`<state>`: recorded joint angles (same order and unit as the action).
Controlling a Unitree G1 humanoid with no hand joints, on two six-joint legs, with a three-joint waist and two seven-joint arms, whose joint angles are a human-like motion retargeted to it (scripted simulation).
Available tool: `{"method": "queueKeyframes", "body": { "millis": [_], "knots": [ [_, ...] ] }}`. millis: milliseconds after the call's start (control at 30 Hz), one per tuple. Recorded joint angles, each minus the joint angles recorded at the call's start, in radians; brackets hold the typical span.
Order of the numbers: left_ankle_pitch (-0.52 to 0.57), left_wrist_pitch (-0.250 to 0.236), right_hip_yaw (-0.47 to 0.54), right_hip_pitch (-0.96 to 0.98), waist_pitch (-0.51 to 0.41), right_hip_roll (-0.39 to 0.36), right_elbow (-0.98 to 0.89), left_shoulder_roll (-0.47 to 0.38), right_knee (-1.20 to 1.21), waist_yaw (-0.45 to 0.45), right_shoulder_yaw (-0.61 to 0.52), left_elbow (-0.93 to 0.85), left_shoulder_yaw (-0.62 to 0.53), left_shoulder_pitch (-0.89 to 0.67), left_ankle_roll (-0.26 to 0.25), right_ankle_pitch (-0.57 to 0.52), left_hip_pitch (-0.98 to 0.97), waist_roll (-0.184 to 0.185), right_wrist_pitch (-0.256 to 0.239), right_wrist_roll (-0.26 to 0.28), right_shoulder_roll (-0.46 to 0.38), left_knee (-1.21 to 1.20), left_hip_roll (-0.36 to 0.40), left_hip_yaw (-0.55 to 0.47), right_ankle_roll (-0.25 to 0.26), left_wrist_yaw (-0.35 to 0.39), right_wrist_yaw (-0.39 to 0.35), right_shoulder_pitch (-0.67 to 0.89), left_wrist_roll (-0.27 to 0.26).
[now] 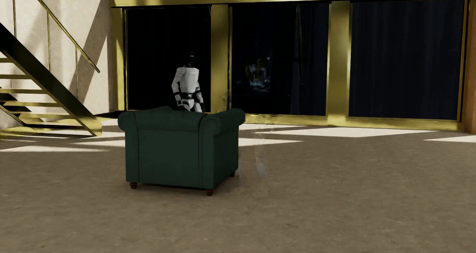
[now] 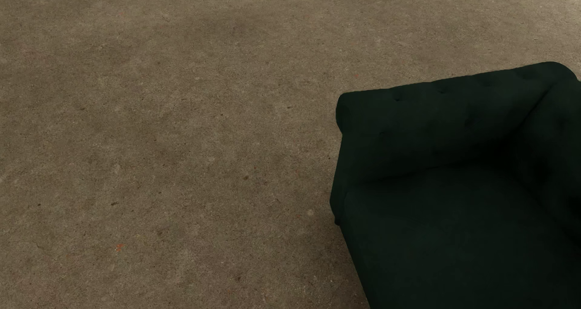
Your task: Walk around the dark armchair
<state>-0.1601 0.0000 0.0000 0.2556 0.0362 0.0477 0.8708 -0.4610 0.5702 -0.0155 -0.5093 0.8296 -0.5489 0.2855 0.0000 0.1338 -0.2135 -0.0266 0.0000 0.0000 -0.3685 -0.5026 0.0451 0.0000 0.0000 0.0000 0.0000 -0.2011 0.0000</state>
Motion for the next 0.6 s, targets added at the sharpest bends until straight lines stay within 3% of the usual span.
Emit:
{"method": "queueKeyframes", "body": {
  "millis": [233,400,600],
  "knots": [
    [-0.033,0.0,0.0,-0.079,0.014,0.021,0.05,0.037,-0.068,0.0,-0.112,-0.037,0.027,-0.049,0.0,0.048,0.011,-0.005,0.0,0.0,0.003,0.018,0.013,0.0,0.0,0.0,0.0,-0.002,0.0],
    [-0.043,0.0,0.0,-0.098,0.014,0.023,0.064,0.068,-0.077,0.013,-0.071,-0.116,-0.012,-0.039,0.0,0.075,-0.001,-0.009,0.0,0.0,-0.011,0.012,0.014,0.0,0.0,0.0,0.0,0.017,0.0],
    [-0.052,0.0,0.0,-0.128,0.021,0.029,0.037,0.065,-0.086,0.058,-0.045,-0.077,-0.027,-0.016,0.0,0.119,-0.022,-0.016,0.0,0.0,-0.018,-0.019,0.025,0.0,0.0,0.0,0.0,0.033,0.0]
  ]
}}
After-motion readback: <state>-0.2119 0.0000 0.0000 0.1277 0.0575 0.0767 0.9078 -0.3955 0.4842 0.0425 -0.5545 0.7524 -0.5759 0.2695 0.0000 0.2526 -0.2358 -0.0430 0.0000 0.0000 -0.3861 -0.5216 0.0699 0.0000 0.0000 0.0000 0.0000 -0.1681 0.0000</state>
